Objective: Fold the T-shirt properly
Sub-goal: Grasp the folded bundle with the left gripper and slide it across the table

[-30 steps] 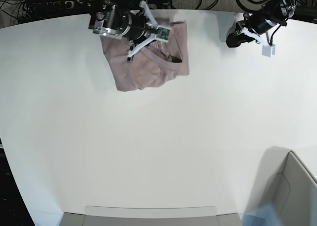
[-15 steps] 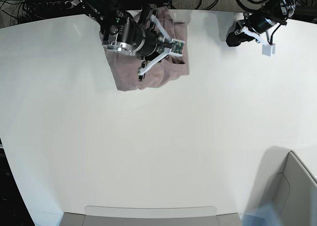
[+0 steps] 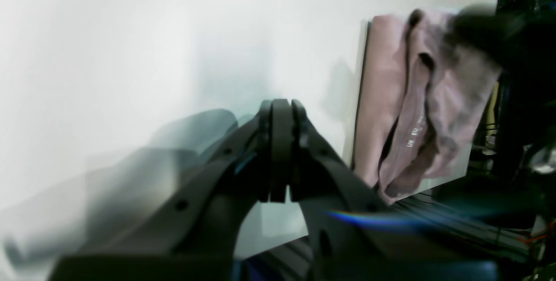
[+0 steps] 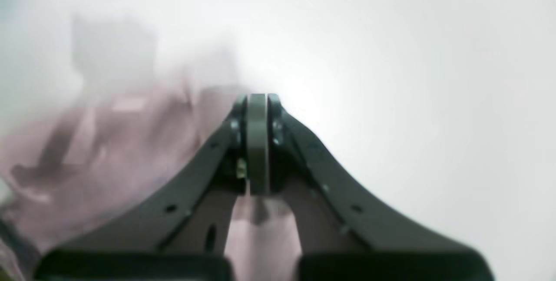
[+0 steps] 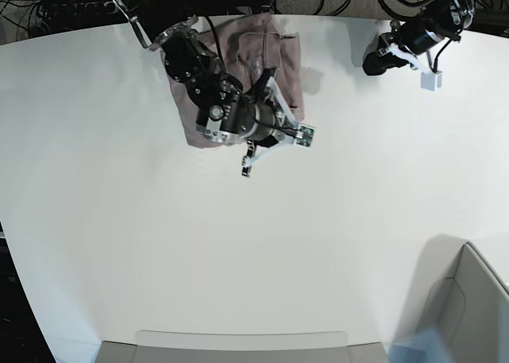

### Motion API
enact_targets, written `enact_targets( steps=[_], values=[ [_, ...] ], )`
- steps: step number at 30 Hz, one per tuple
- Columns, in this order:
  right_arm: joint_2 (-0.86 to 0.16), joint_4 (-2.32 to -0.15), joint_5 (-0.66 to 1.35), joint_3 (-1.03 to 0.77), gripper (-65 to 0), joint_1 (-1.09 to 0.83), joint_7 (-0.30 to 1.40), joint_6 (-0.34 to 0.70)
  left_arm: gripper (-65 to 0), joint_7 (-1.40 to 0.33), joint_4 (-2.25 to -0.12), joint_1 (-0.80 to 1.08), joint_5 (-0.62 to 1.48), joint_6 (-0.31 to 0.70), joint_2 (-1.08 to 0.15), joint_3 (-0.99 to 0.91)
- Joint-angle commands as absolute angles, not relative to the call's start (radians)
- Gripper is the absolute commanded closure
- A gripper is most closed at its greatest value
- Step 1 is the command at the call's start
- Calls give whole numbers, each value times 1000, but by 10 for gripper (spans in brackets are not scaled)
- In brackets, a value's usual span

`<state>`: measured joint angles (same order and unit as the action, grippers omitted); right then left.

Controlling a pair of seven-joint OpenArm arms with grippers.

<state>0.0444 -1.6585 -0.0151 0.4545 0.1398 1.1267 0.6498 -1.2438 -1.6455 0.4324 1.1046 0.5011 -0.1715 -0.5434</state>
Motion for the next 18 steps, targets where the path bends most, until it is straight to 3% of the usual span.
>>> enact_targets(
  steps=[1, 4, 12, 18],
  values=[
    [54, -1698, -8, 444, 0, 165, 1119, 647, 0, -1239, -1669, 435, 1130, 509, -180, -547],
    [45, -1739, -13, 415, 0, 168, 1116, 647, 0, -1241, -1742, 435, 1125, 510, -188, -503],
    [-154, -1905, -7, 97, 0, 45, 1113, 648, 0, -1228, -1913, 346, 1113, 510, -298, -209],
    [-278, -1985, -7, -76, 0, -124, 1115, 653, 0, -1234, -1914, 265, 829, 510, -305, 91]
  ],
)
